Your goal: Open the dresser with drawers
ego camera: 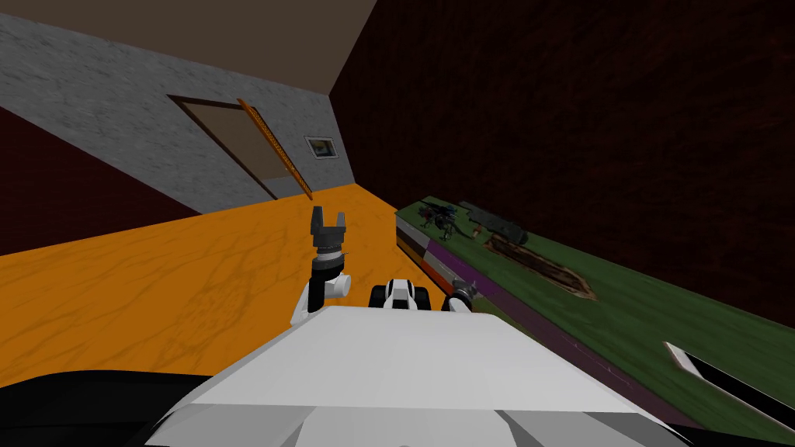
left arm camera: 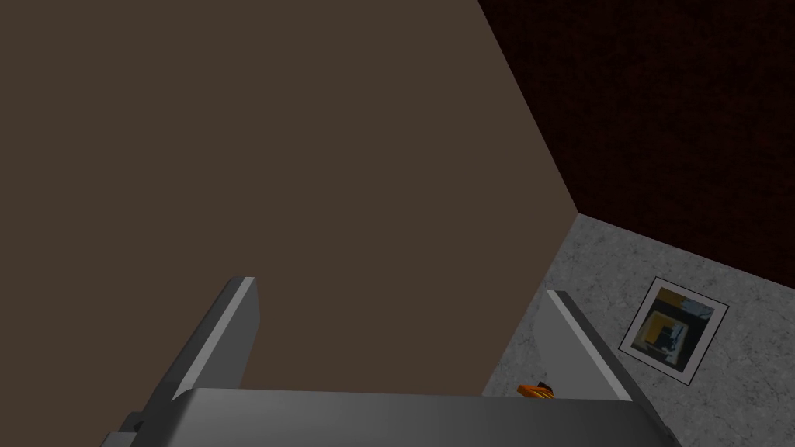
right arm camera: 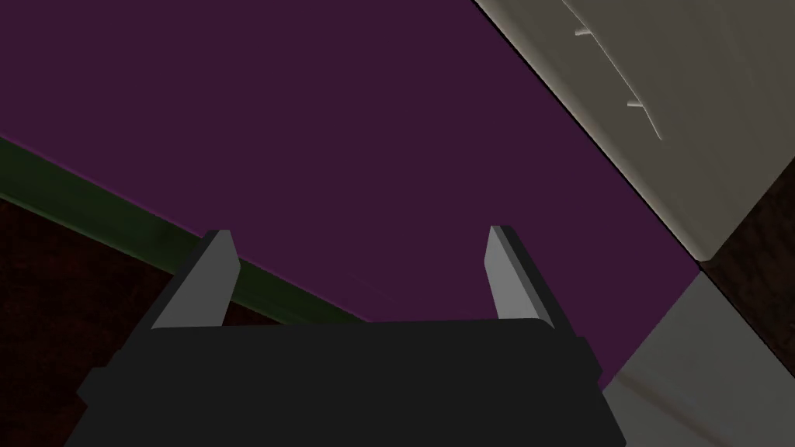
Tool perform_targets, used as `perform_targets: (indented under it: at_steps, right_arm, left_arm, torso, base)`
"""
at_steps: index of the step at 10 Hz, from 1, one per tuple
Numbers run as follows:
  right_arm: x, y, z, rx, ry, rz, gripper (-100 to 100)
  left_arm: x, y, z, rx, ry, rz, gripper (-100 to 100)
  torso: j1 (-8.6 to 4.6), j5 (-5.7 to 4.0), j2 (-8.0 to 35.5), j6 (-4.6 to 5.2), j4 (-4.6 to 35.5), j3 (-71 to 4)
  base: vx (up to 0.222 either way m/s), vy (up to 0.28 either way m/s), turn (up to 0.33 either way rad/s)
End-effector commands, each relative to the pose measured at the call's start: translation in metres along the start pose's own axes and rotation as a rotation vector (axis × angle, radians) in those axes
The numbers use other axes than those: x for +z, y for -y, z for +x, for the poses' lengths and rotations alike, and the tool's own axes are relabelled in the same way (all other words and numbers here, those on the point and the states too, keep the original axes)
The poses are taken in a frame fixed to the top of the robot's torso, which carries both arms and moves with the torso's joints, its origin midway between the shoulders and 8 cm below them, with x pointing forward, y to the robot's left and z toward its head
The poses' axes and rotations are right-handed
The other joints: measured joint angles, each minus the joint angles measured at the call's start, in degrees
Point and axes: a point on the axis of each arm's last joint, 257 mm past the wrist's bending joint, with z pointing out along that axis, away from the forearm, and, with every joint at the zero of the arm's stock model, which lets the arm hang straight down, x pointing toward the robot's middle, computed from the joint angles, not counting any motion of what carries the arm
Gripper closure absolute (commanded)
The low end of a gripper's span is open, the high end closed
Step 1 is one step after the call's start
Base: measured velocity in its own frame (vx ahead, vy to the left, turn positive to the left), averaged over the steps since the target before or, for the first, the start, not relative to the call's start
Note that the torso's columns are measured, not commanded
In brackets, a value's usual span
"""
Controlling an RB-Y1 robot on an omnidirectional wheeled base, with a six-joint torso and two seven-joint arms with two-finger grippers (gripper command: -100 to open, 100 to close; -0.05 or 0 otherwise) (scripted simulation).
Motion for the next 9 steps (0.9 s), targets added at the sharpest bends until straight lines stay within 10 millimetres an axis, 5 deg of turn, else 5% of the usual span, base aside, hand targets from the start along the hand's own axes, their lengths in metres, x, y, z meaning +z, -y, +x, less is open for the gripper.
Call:
perform_targets:
  at_steps: [1, 9]
  right_arm:
    - [-0.001, 0.017, 0.014, -0.085, 0.006, 0.07, -100]
    - [-0.013, 0.056, 0.037, -0.349, 0.065, 0.216, -100]
  left_arm:
    - [0.0, 0.0, 0.0, 0.0, 0.0, 0.0, 0]
    - [0.0, 0.0, 0.0, 0.0, 0.0, 0.0, 0]
  torso:
    - [-0.01, -0.01, 0.1, 0.0, 0.0, 0.0]
    - [0.01, 0.0, 0.1, 0.0, 0.0, 0.1]
  base:
    - [0.108, 0.048, 0.008]
    - [0.093, 0.038, -0.001]
